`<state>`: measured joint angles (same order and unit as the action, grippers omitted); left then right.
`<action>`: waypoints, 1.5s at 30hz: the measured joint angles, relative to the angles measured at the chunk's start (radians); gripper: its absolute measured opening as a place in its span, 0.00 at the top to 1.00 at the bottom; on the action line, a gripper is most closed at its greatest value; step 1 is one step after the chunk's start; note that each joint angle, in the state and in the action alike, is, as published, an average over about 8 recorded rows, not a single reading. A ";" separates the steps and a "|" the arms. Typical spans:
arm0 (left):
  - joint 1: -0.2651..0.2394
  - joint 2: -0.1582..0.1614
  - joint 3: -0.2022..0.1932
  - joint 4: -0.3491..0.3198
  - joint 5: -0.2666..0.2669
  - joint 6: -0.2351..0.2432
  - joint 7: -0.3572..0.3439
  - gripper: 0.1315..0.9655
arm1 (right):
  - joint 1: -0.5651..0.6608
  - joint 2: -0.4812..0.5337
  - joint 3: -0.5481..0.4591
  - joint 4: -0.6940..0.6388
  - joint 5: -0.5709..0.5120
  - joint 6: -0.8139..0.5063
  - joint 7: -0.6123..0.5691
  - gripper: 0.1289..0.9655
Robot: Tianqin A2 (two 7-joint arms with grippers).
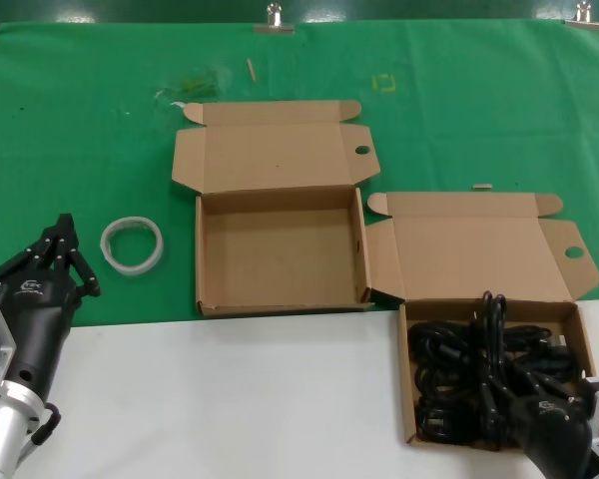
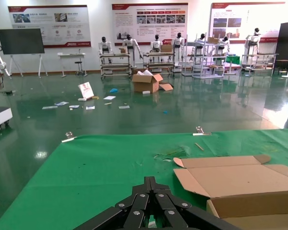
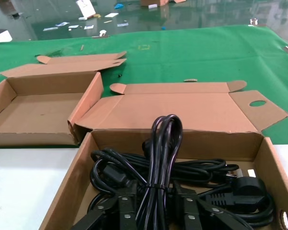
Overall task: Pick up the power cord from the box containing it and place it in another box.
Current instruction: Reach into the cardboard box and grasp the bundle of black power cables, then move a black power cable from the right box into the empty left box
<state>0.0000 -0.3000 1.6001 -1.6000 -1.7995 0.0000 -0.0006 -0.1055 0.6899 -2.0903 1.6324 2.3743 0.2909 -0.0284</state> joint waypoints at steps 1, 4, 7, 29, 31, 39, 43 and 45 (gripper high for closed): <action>0.000 0.000 0.000 0.000 0.000 0.000 0.000 0.97 | -0.001 0.002 0.000 0.002 0.001 0.001 -0.001 0.71; 0.000 0.000 0.000 0.000 0.000 0.000 0.000 0.99 | -0.005 0.007 0.002 0.010 0.008 0.007 -0.003 0.76; 0.000 0.000 0.000 0.000 0.000 0.000 0.000 0.99 | -0.012 0.013 0.007 0.028 0.019 0.019 -0.003 0.81; 0.000 0.000 0.000 0.000 0.000 0.000 0.000 0.99 | 0.189 0.072 -0.111 0.234 0.134 0.020 -0.116 0.89; 0.000 0.000 0.000 0.000 0.000 0.000 0.000 0.99 | 0.275 0.037 -0.163 0.173 0.142 -0.021 -0.167 0.89; 0.000 0.000 0.000 0.000 0.000 0.000 0.000 0.99 | 0.638 -0.136 -0.412 -0.169 0.222 -0.125 -0.416 0.89; 0.000 0.000 0.000 0.000 0.000 0.000 0.000 0.99 | 0.780 -0.206 -0.539 -0.349 0.187 -0.161 -0.449 0.89; 0.000 0.000 0.000 0.000 0.000 0.000 0.000 0.99 | 0.829 -0.239 -0.580 -0.434 0.153 -0.183 -0.444 0.89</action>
<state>0.0000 -0.3000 1.6000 -1.6000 -1.7997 0.0000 -0.0004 0.7233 0.4510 -2.6700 1.1987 2.5269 0.1076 -0.4729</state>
